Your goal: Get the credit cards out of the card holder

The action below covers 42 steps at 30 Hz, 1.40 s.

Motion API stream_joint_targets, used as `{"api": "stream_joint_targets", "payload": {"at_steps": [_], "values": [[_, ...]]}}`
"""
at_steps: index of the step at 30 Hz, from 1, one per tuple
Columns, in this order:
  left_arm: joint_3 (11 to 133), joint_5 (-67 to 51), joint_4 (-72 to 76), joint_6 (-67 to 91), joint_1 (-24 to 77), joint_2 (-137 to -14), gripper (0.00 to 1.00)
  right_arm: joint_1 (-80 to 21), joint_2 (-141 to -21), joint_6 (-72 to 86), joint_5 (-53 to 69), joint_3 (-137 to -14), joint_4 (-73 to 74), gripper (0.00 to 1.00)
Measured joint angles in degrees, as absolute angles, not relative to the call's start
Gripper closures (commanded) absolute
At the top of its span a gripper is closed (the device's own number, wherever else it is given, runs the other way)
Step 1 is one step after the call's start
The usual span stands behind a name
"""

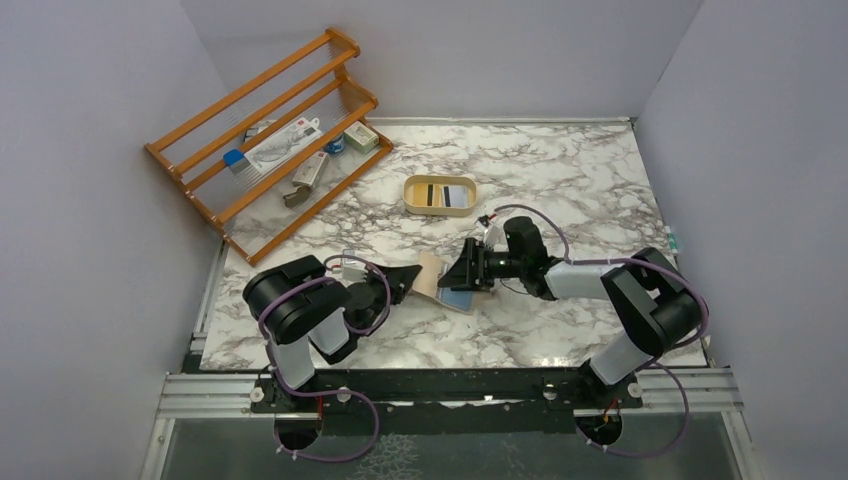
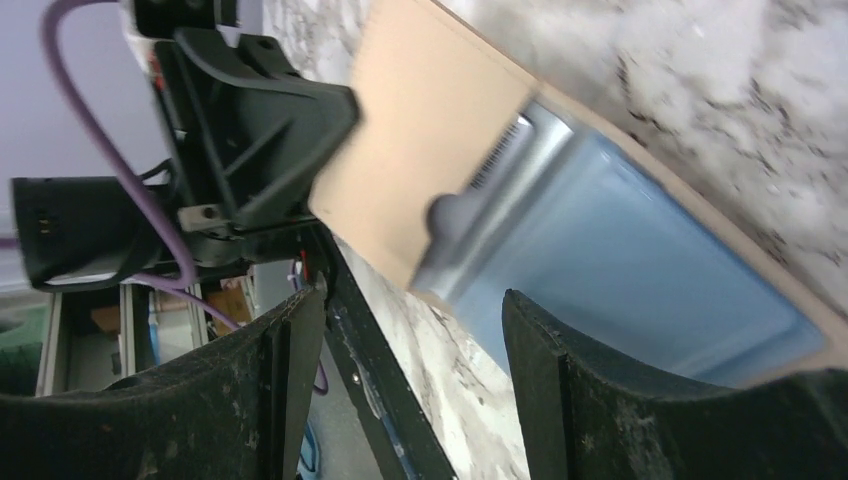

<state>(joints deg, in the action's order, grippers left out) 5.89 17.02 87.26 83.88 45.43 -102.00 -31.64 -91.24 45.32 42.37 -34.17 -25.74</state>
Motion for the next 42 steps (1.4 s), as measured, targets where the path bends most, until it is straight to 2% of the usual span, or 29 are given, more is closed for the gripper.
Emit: {"api": "stream_joint_targets", "payload": {"at_steps": [14,37,42], "values": [[8.10,17.06,87.26,89.54,45.43,-100.18,1.00,-31.55,-93.38,53.06,39.77,-29.65,-42.41,0.29],[9.65,18.13,87.33,94.32,45.89,-96.64,1.00,-31.40,-109.97,74.39,40.03,-25.15,-84.97,0.29],[9.63,18.44,87.26,94.61,46.22,-96.60,1.00,-31.40,-112.44,78.59,40.16,-25.17,-85.78,0.29]]}}
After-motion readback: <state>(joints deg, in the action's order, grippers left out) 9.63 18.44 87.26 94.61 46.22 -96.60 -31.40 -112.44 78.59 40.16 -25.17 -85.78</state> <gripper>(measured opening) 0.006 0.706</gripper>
